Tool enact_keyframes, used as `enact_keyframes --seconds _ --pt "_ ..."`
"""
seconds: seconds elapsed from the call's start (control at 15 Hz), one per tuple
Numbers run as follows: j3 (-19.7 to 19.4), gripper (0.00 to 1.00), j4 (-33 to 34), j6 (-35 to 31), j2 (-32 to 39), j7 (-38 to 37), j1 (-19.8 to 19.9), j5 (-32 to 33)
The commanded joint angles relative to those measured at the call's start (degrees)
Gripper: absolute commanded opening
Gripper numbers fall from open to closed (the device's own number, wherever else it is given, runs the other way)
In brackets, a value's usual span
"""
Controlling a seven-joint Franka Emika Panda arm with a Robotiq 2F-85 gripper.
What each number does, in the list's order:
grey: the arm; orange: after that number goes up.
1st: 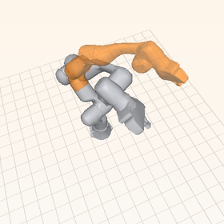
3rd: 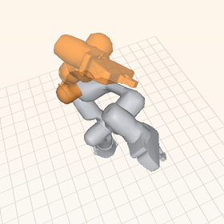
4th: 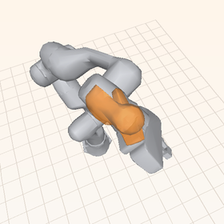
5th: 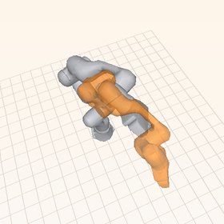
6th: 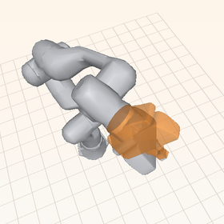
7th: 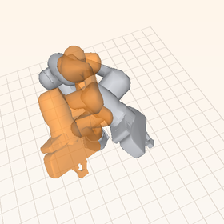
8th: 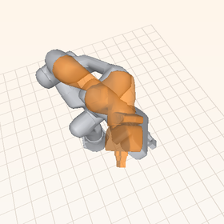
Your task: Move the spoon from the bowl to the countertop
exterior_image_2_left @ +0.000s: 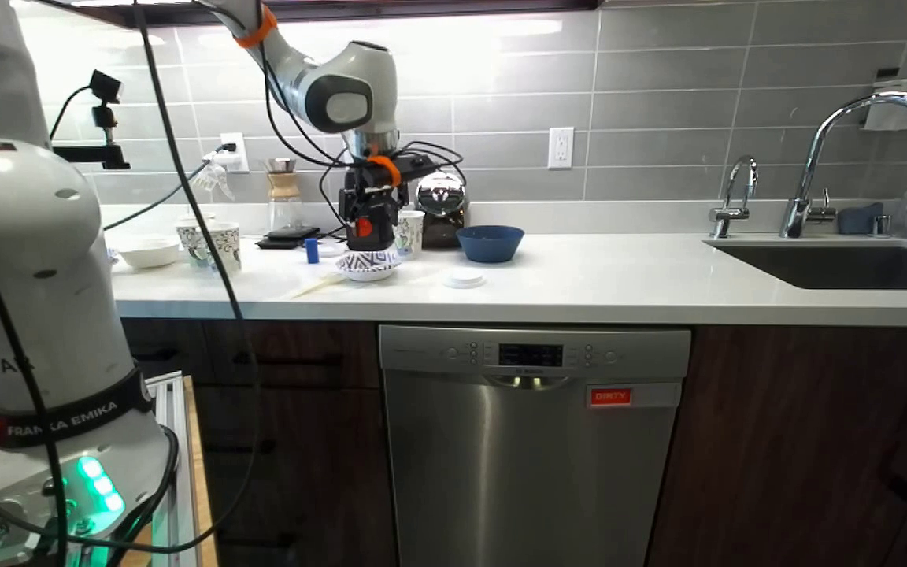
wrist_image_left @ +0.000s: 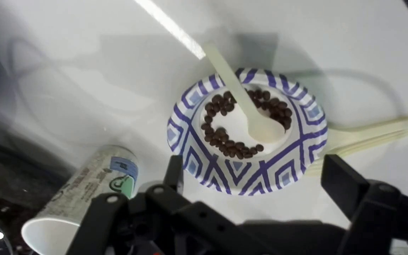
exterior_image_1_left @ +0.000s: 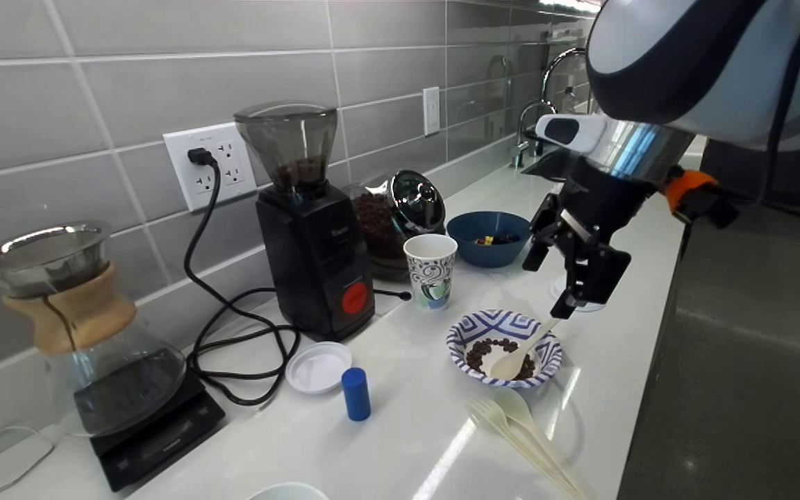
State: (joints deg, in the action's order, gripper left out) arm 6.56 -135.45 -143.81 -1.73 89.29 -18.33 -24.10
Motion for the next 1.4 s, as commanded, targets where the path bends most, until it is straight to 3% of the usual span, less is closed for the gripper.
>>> enact_keyframes --seconds 0.0,0.07,0.33,0.53,0.93,1.33 --pt "1.6 1.00 1.6 2.4 2.1 13.1 2.1 -13.8" --pt "2.5 1.00 0.3 0.6 1.3 7.0 2.2 -8.0" --pt "2.6 1.00 0.8 1.5 1.7 10.4 3.1 -11.5" --pt "2.5 1.00 0.8 2.6 2.8 9.9 3.8 -8.2" --pt "3.1 1.00 1.3 3.8 4.4 12.7 5.4 -7.6" --pt "4.1 0.44 2.3 3.3 7.5 13.2 5.9 -4.2"
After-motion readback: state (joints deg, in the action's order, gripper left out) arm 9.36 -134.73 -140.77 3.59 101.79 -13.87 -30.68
